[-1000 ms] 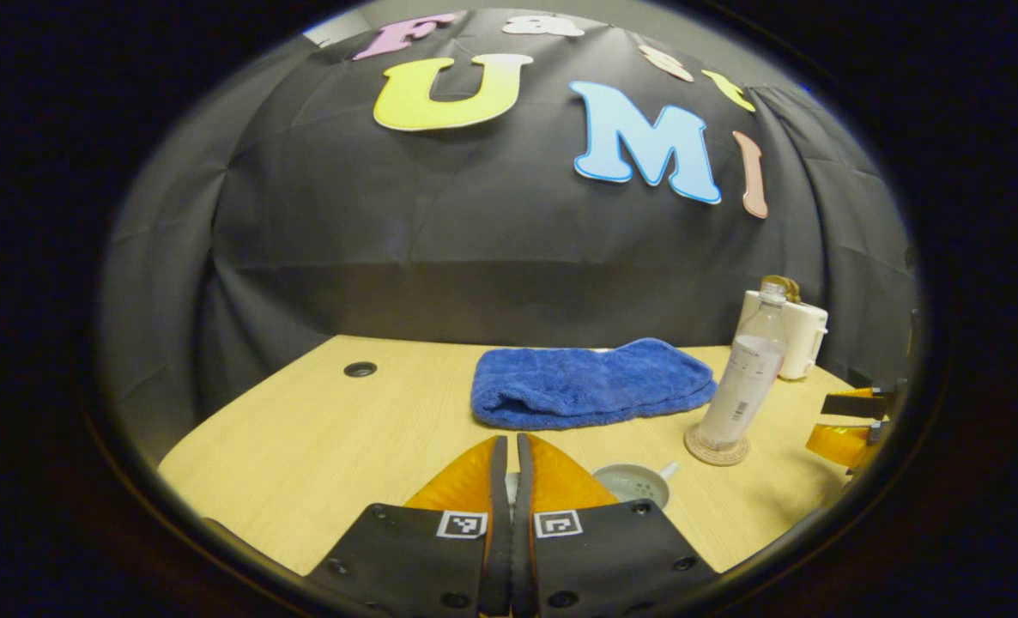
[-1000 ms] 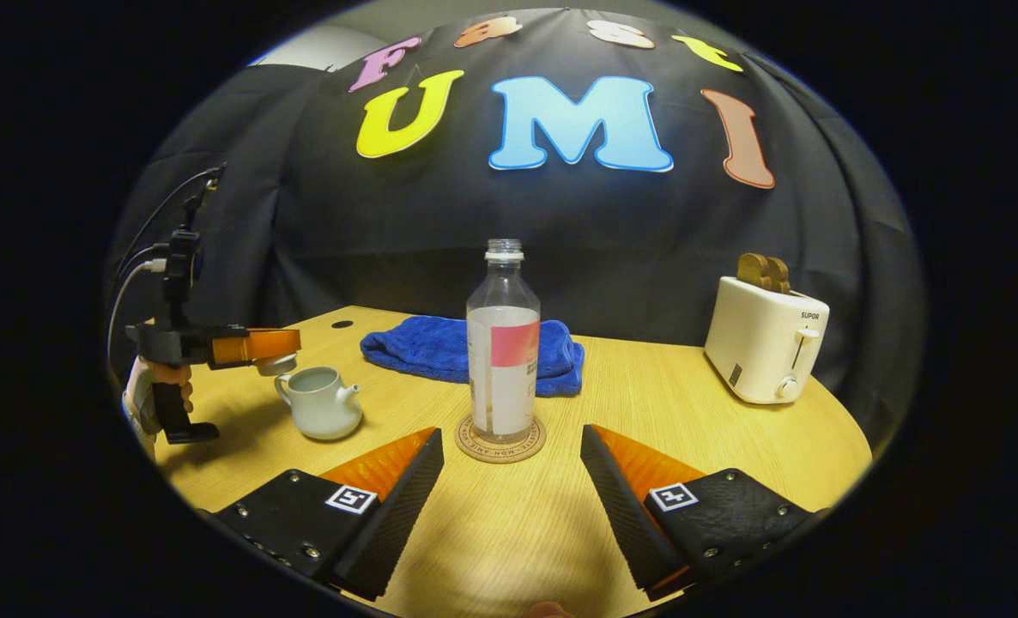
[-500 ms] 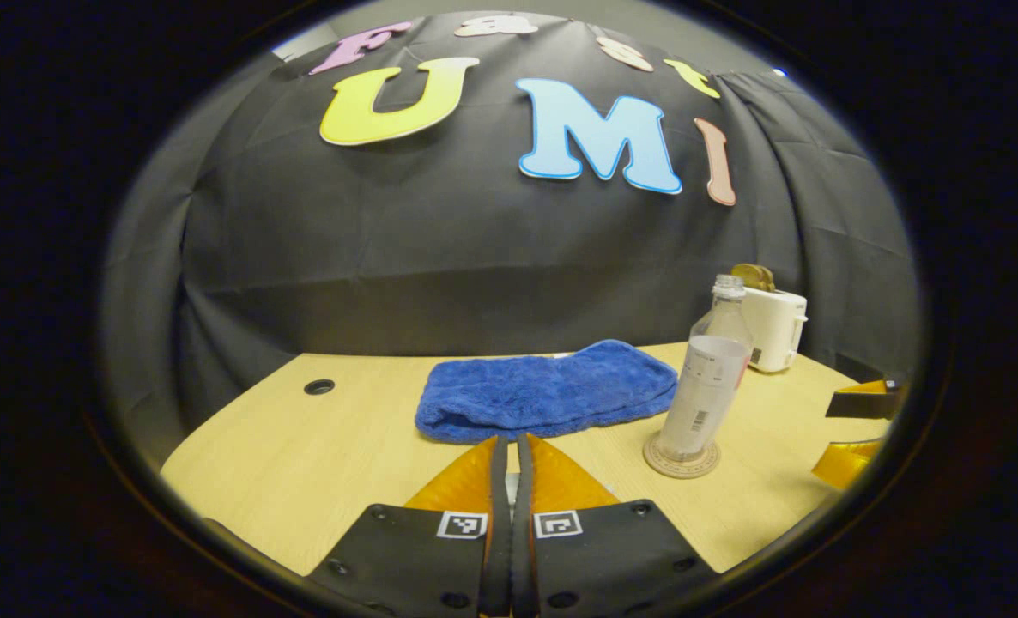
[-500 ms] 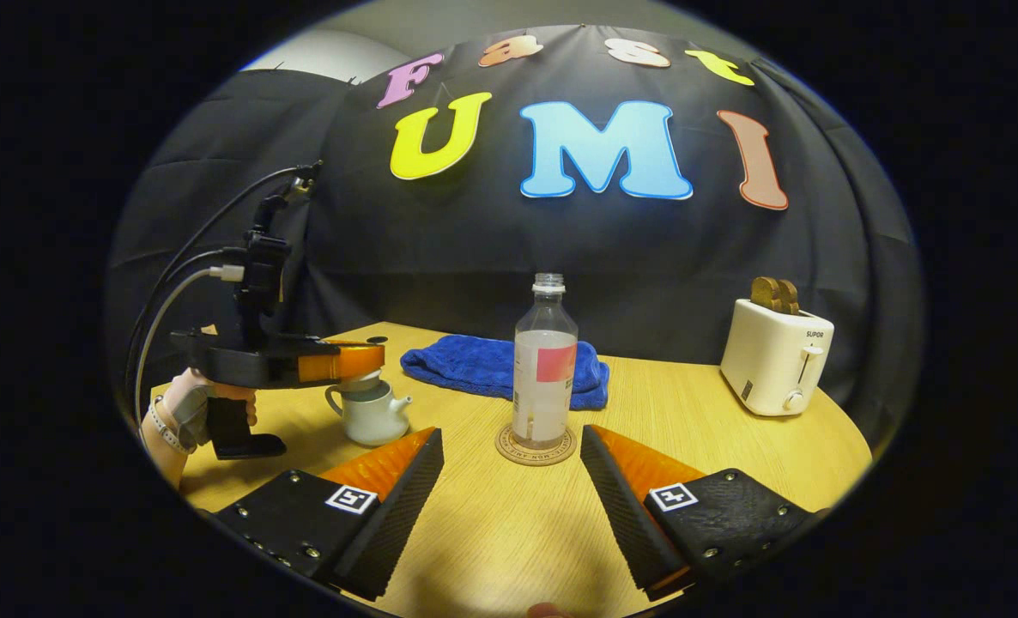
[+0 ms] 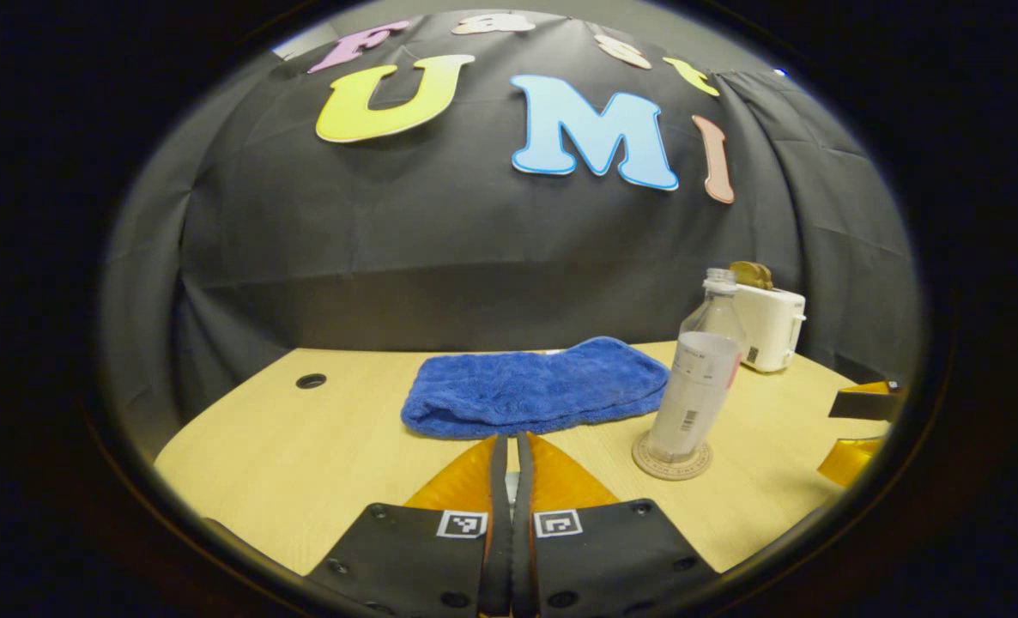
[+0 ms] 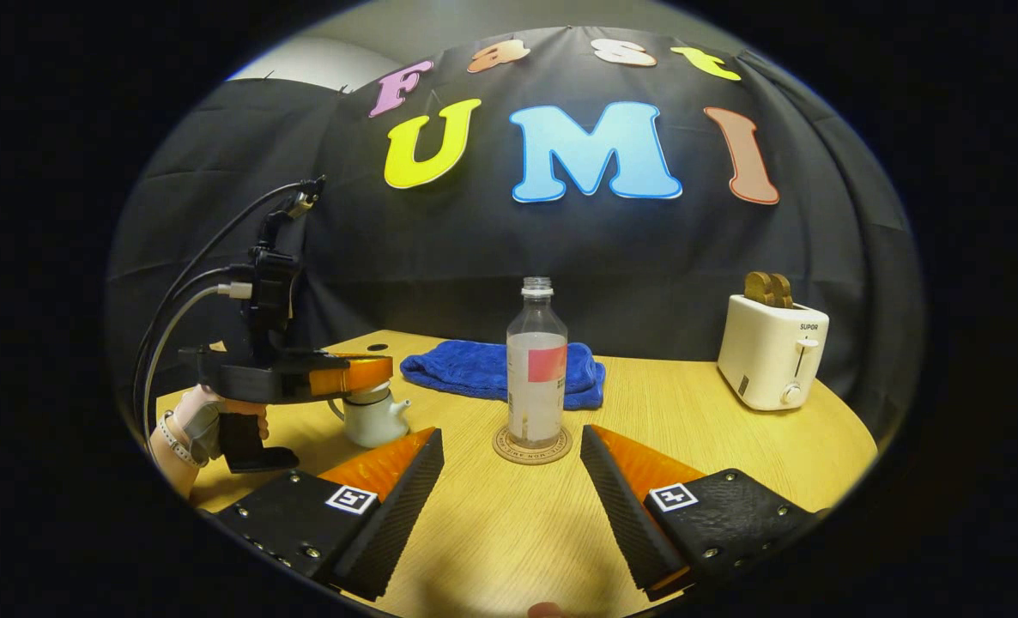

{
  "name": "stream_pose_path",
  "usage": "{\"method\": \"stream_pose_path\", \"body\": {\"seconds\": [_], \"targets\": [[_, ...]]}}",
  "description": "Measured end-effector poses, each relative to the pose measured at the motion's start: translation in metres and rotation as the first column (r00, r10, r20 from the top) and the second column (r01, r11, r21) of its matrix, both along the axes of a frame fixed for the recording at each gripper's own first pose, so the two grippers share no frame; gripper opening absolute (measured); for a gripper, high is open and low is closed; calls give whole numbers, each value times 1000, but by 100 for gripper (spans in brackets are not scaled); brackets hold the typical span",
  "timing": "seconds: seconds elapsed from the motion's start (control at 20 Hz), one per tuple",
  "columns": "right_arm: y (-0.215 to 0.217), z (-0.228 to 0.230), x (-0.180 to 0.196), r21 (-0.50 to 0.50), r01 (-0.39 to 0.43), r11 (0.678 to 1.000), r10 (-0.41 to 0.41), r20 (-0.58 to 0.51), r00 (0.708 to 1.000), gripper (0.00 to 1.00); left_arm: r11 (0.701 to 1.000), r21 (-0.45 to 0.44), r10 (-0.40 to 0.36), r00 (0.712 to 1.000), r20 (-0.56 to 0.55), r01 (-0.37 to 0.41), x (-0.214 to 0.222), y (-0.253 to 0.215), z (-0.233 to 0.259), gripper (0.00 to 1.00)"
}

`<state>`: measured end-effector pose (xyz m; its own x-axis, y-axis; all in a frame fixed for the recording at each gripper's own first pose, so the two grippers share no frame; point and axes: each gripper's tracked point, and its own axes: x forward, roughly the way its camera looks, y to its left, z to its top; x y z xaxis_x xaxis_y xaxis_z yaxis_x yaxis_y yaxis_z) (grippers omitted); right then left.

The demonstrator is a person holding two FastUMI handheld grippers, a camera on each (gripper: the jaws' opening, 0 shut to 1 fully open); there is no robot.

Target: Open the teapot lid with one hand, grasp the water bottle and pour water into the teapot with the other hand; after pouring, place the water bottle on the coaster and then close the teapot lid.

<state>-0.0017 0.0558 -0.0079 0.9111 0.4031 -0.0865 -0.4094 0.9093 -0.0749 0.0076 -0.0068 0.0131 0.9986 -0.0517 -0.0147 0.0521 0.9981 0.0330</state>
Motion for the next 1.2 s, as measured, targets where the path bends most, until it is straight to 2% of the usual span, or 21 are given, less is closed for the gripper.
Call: {"method": "stream_pose_path", "body": {"seconds": [0.2,0.45,0.6,0.7,0.75,1.2], "targets": [[-6,1,2,18,11,1000,-11,-2,1000,100,1000,-15,5,1000,-3,-5,1,0,-7,6],[-3,4,2,22,7,1000,-7,-1,1000,99,1000,18,19,1000,1,-19,2,-1,-9,7],[-1,2,-1,22,5,1000,-5,1,1000,100,1000,25,18,1000,0,-18,0,-2,-10,13],[1,4,-2,18,6,1000,-6,6,1000,100,1000,-1,8,1000,2,-8,-2,-4,-9,24],[2,7,-2,18,10,1000,-10,13,1000,100,1000,-9,10,1000,2,-10,-5,-3,-8,25],[12,20,-23,10,38,999,-39,81,996,99,1000,-21,4,998,68,-3,-69,-11,9,20]]}}
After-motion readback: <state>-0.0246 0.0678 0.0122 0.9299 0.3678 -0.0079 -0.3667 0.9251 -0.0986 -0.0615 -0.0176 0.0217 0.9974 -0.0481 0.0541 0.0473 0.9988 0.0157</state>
